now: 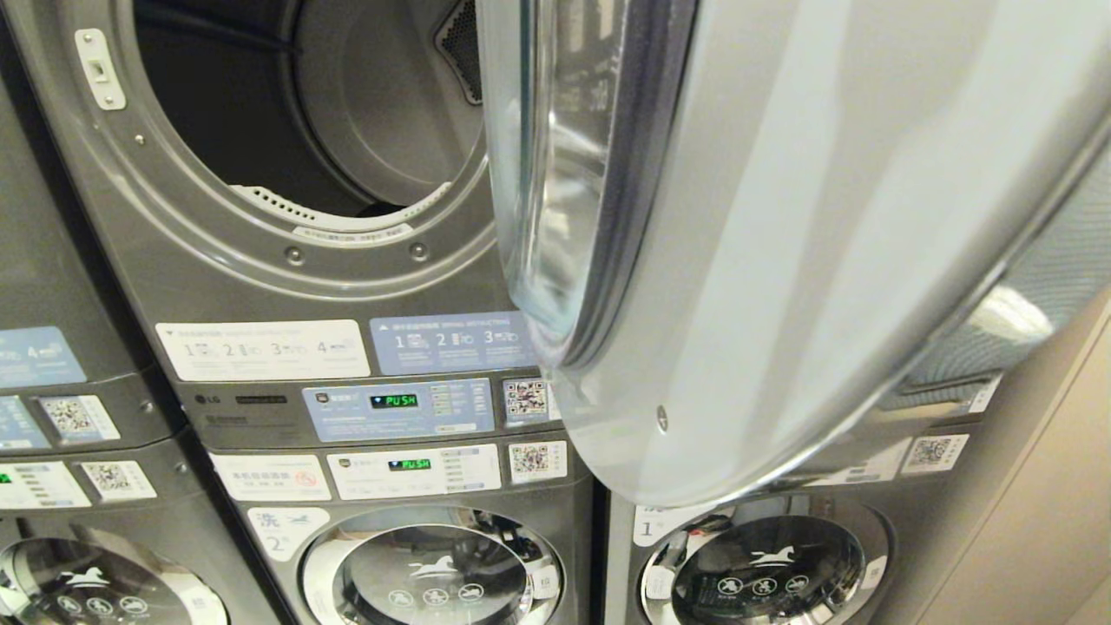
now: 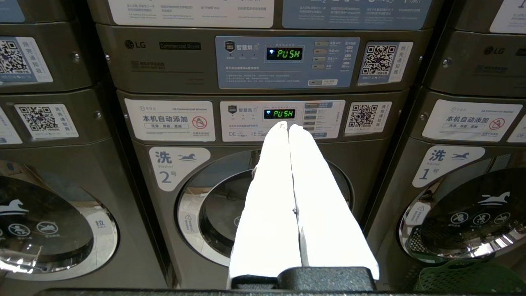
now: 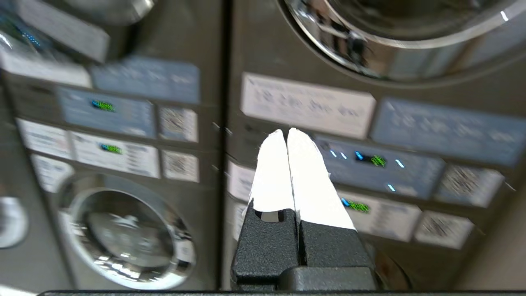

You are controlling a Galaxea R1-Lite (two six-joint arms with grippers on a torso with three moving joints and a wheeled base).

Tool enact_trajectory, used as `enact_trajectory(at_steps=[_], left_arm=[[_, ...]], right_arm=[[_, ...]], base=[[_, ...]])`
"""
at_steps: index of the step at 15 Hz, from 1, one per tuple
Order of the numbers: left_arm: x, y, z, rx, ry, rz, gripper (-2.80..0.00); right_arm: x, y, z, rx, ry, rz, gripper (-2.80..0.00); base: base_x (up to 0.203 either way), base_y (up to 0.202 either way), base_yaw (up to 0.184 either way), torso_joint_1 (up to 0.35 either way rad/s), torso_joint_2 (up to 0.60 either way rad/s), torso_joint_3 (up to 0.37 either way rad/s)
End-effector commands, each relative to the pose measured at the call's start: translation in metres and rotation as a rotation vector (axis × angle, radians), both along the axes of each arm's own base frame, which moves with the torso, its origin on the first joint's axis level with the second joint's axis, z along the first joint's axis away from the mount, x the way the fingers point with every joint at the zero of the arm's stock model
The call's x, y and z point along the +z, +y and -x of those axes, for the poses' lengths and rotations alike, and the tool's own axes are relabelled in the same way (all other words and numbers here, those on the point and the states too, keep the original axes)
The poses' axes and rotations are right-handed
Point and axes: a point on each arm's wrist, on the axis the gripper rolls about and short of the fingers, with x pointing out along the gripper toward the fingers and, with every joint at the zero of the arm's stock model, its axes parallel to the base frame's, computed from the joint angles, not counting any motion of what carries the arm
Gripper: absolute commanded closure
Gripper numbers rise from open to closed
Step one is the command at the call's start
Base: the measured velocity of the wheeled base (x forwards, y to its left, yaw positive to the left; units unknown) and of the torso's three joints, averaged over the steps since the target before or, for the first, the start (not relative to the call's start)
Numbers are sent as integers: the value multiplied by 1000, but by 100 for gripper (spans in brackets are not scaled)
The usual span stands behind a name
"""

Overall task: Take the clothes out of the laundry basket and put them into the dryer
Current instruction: Close the dryer

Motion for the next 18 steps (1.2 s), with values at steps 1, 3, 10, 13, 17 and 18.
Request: enact_trajectory(at_steps=[1,3,10,13,17,18], left_arm=[[0,0,0,0,1,0,0],[0,0,0,2,1,0,0],[0,0,0,2,1,0,0],[0,0,0,1,1,0,0],[0,0,0,0,1,-1,0],[0,0,0,2,1,0,0]], right_arm=[[39,2,-50,73,143,-18,0],[61,6,-87,228,168,-47,0],[102,48,-150,758,159,-86,0],[117,75,-157,939,232,-169,0],[120,103,-169,1045,276,-164,0],[122,110,-174,1064,270,-163,0]], base=[[0,0,0,0,0,0],[0,0,0,0,0,0],[0,0,0,0,0,0],[0,0,0,0,0,0],[0,0,0,0,0,0],[0,0,0,0,0,0]])
